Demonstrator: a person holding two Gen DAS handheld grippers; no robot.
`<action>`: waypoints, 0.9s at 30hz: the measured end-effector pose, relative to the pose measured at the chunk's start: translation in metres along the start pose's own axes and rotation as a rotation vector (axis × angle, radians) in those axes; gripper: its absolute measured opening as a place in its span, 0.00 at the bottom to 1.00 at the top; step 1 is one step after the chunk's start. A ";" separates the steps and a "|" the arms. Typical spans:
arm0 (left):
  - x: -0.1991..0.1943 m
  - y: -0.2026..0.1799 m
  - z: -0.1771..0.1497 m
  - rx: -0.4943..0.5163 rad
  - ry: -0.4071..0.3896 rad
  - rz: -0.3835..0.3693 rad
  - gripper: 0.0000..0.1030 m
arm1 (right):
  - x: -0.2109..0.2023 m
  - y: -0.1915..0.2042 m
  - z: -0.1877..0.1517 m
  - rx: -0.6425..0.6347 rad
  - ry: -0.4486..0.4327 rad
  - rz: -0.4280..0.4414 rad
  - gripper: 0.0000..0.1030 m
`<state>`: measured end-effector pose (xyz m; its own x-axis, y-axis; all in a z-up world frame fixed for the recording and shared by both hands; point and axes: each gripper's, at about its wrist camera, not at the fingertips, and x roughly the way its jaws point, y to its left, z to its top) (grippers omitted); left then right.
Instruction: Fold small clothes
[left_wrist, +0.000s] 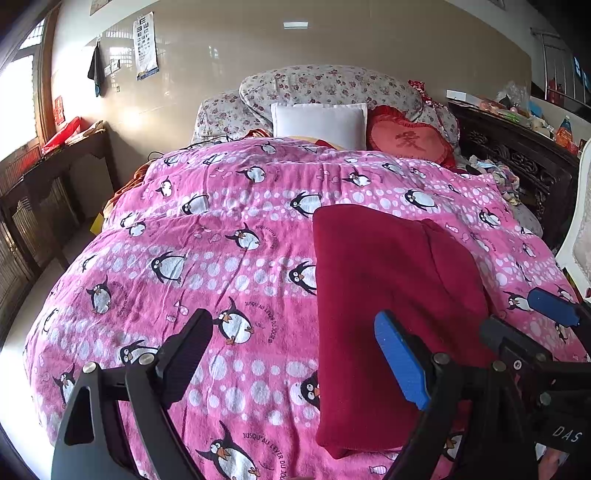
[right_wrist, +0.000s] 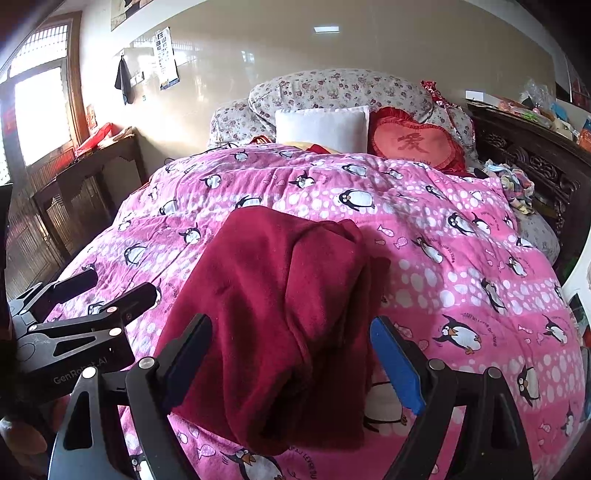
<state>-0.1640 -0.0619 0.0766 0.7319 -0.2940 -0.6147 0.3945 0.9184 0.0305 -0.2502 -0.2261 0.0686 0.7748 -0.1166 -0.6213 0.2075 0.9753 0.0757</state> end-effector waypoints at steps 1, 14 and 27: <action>0.000 0.001 0.000 0.000 0.000 0.001 0.86 | 0.000 0.000 0.000 -0.001 0.000 0.001 0.88; 0.002 0.002 0.000 -0.001 0.004 -0.001 0.86 | 0.003 0.000 0.001 0.000 0.010 0.001 0.88; 0.011 0.004 0.000 -0.026 0.017 -0.016 0.86 | 0.005 -0.006 -0.005 0.006 0.023 0.001 0.88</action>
